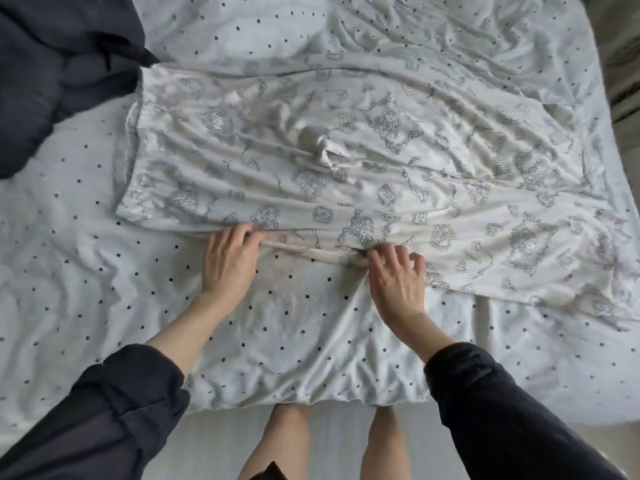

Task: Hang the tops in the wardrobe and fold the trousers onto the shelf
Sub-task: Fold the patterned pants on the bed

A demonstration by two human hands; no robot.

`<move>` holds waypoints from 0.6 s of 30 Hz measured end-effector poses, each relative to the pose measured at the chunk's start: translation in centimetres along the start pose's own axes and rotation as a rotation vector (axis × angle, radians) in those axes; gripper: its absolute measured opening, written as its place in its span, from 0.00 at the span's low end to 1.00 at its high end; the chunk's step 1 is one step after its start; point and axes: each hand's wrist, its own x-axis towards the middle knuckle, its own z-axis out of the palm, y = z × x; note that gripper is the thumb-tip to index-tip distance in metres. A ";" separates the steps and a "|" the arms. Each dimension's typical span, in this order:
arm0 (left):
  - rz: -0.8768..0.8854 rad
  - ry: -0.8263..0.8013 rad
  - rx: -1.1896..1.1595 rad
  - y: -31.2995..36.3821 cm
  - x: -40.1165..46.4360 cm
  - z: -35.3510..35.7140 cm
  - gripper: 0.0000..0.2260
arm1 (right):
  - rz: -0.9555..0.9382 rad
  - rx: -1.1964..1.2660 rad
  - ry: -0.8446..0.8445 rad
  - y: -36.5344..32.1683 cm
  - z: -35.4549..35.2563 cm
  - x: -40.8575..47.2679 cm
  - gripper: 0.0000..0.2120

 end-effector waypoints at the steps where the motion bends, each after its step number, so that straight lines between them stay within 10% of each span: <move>1: 0.023 0.011 -0.020 -0.3 -0.4 -0.1 0.10 | 0.005 0.012 0.008 -0.1 0.0 -0.1 0.12; 18: -0.003 0.172 -0.193 -1.5 3.7 -4.7 0.05 | 0.086 0.303 0.096 3.0 -5.5 5.1 0.06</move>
